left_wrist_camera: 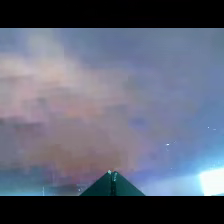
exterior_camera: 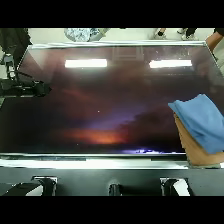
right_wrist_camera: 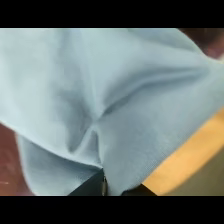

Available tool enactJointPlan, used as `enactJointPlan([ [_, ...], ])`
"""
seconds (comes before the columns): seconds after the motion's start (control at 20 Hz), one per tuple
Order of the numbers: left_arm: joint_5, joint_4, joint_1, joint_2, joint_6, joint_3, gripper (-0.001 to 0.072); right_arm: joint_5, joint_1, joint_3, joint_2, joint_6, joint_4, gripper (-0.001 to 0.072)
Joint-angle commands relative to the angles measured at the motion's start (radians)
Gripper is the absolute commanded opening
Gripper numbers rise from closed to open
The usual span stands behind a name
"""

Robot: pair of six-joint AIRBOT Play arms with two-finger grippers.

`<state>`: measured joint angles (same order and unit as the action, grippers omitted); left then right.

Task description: Fold the shirts.

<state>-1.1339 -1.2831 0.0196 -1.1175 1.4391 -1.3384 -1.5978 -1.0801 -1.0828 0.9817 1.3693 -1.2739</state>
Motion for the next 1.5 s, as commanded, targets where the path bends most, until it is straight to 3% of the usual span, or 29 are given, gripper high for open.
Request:
enactJointPlan([
  [0.0,0.000,0.000,0.001,-0.001,0.000,0.000,0.0027,0.107,-0.002,0.212,-0.055,0.064,-0.062,0.0100],
  [0.15,0.000,0.010,0.001,0.000,0.000,-0.001,0.0028,0.165,-0.002,0.182,-0.059,0.042,-0.082,0.0565],
  [0.25,-0.003,0.037,0.001,0.005,0.000,-0.016,0.0027,0.220,-0.002,0.084,-0.059,0.001,-0.117,0.0619],
  [0.4,0.017,0.052,0.001,0.008,-0.001,-0.110,0.0027,0.489,0.015,-0.162,-0.059,-0.011,-0.098,0.0614],
  [0.5,0.108,0.040,0.006,0.001,-0.004,-0.182,0.0025,0.678,0.110,-0.300,-0.056,-0.116,-0.061,0.0612],
  [0.6,0.177,-0.128,0.051,-0.039,0.040,-0.251,0.0023,0.724,0.325,-0.383,-0.032,-0.240,-0.069,0.0612],
  [0.7,0.088,-0.351,0.103,-0.114,0.150,-0.287,0.0025,0.632,0.582,-0.390,0.010,-0.255,-0.110,0.0612],
  [0.75,0.017,-0.404,0.116,-0.150,0.177,-0.281,0.0030,0.544,0.701,-0.386,0.047,-0.211,-0.141,0.0612],
  [0.8,-0.077,-0.411,0.117,-0.191,0.209,-0.266,0.0167,0.425,0.813,-0.381,0.104,-0.164,-0.157,0.0612],
  [0.85,-0.177,-0.411,0.117,-0.223,0.247,-0.240,0.0487,0.306,0.898,-0.377,0.173,-0.161,-0.152,0.0619],
  [0.9,-0.262,-0.402,0.117,-0.244,0.245,-0.191,0.0627,0.198,0.959,-0.377,0.238,-0.169,-0.150,0.0633],
  [1.05,-0.275,-0.325,0.117,-0.191,0.240,0.014,0.0625,0.005,1.052,-0.377,0.377,-0.196,-0.152,0.0634],
  [1.45,-0.280,-0.306,0.117,-0.154,0.246,0.077,0.0625,0.000,1.059,-0.378,0.406,-0.195,-0.152,0.0629],
])
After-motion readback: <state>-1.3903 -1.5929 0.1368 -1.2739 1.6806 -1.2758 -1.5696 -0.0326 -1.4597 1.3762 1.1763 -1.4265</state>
